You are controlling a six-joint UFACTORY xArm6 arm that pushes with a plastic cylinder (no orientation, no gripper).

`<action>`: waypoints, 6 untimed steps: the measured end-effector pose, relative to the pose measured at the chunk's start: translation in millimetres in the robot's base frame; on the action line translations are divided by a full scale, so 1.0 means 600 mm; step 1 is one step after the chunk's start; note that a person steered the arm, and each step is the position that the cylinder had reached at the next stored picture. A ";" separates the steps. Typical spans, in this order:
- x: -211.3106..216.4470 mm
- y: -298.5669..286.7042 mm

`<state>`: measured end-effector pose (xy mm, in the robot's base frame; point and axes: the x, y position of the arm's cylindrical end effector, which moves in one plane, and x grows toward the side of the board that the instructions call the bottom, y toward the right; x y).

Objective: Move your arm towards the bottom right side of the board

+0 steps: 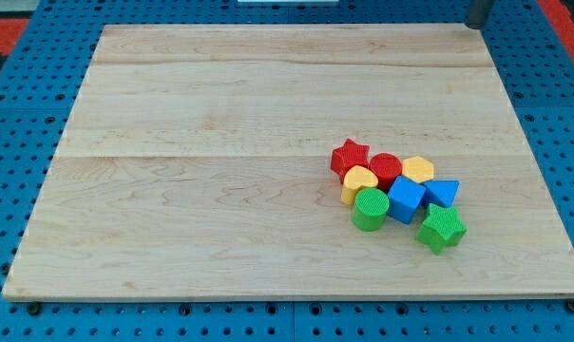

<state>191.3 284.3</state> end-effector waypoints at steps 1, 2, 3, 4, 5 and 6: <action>0.000 0.000; 0.001 0.001; 0.001 0.001; 0.038 0.027; 0.169 0.069; 0.389 0.077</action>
